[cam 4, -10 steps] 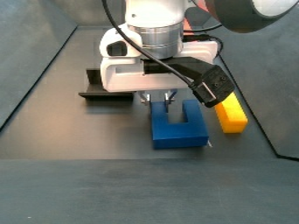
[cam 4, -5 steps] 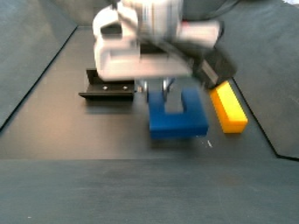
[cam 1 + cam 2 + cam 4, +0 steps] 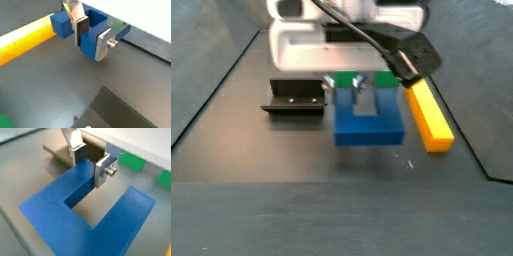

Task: Pick up the blue object. Move up. Place the blue object on the fixture. Regrasp the blue object. Move to above the board. Insert the blue object.
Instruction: Place the blue object on the fixture.

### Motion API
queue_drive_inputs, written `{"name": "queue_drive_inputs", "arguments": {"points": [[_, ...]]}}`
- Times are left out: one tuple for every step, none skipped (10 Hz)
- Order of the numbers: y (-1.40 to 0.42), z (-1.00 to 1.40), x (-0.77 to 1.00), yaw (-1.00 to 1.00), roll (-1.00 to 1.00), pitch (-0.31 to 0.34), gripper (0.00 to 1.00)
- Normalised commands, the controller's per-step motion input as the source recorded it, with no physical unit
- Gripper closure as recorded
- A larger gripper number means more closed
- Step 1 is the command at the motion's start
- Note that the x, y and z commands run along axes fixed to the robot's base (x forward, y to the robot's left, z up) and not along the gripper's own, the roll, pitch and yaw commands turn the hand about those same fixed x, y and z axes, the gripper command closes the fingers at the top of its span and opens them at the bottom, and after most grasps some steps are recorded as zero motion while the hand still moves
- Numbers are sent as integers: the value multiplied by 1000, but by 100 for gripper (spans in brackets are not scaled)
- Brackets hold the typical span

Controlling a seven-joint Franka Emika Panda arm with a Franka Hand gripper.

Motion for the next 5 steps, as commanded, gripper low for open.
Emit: {"name": "queue_drive_inputs", "arguments": {"points": [[-126,723,834,-274,-754,111,100],[-86,677,814,-300,-820,69,100],[-74,623,806,-297,-863,20,100],[-91,406,780,-283,-820,0,100],[-203,103,820,-223,-560,-100,100]]}}
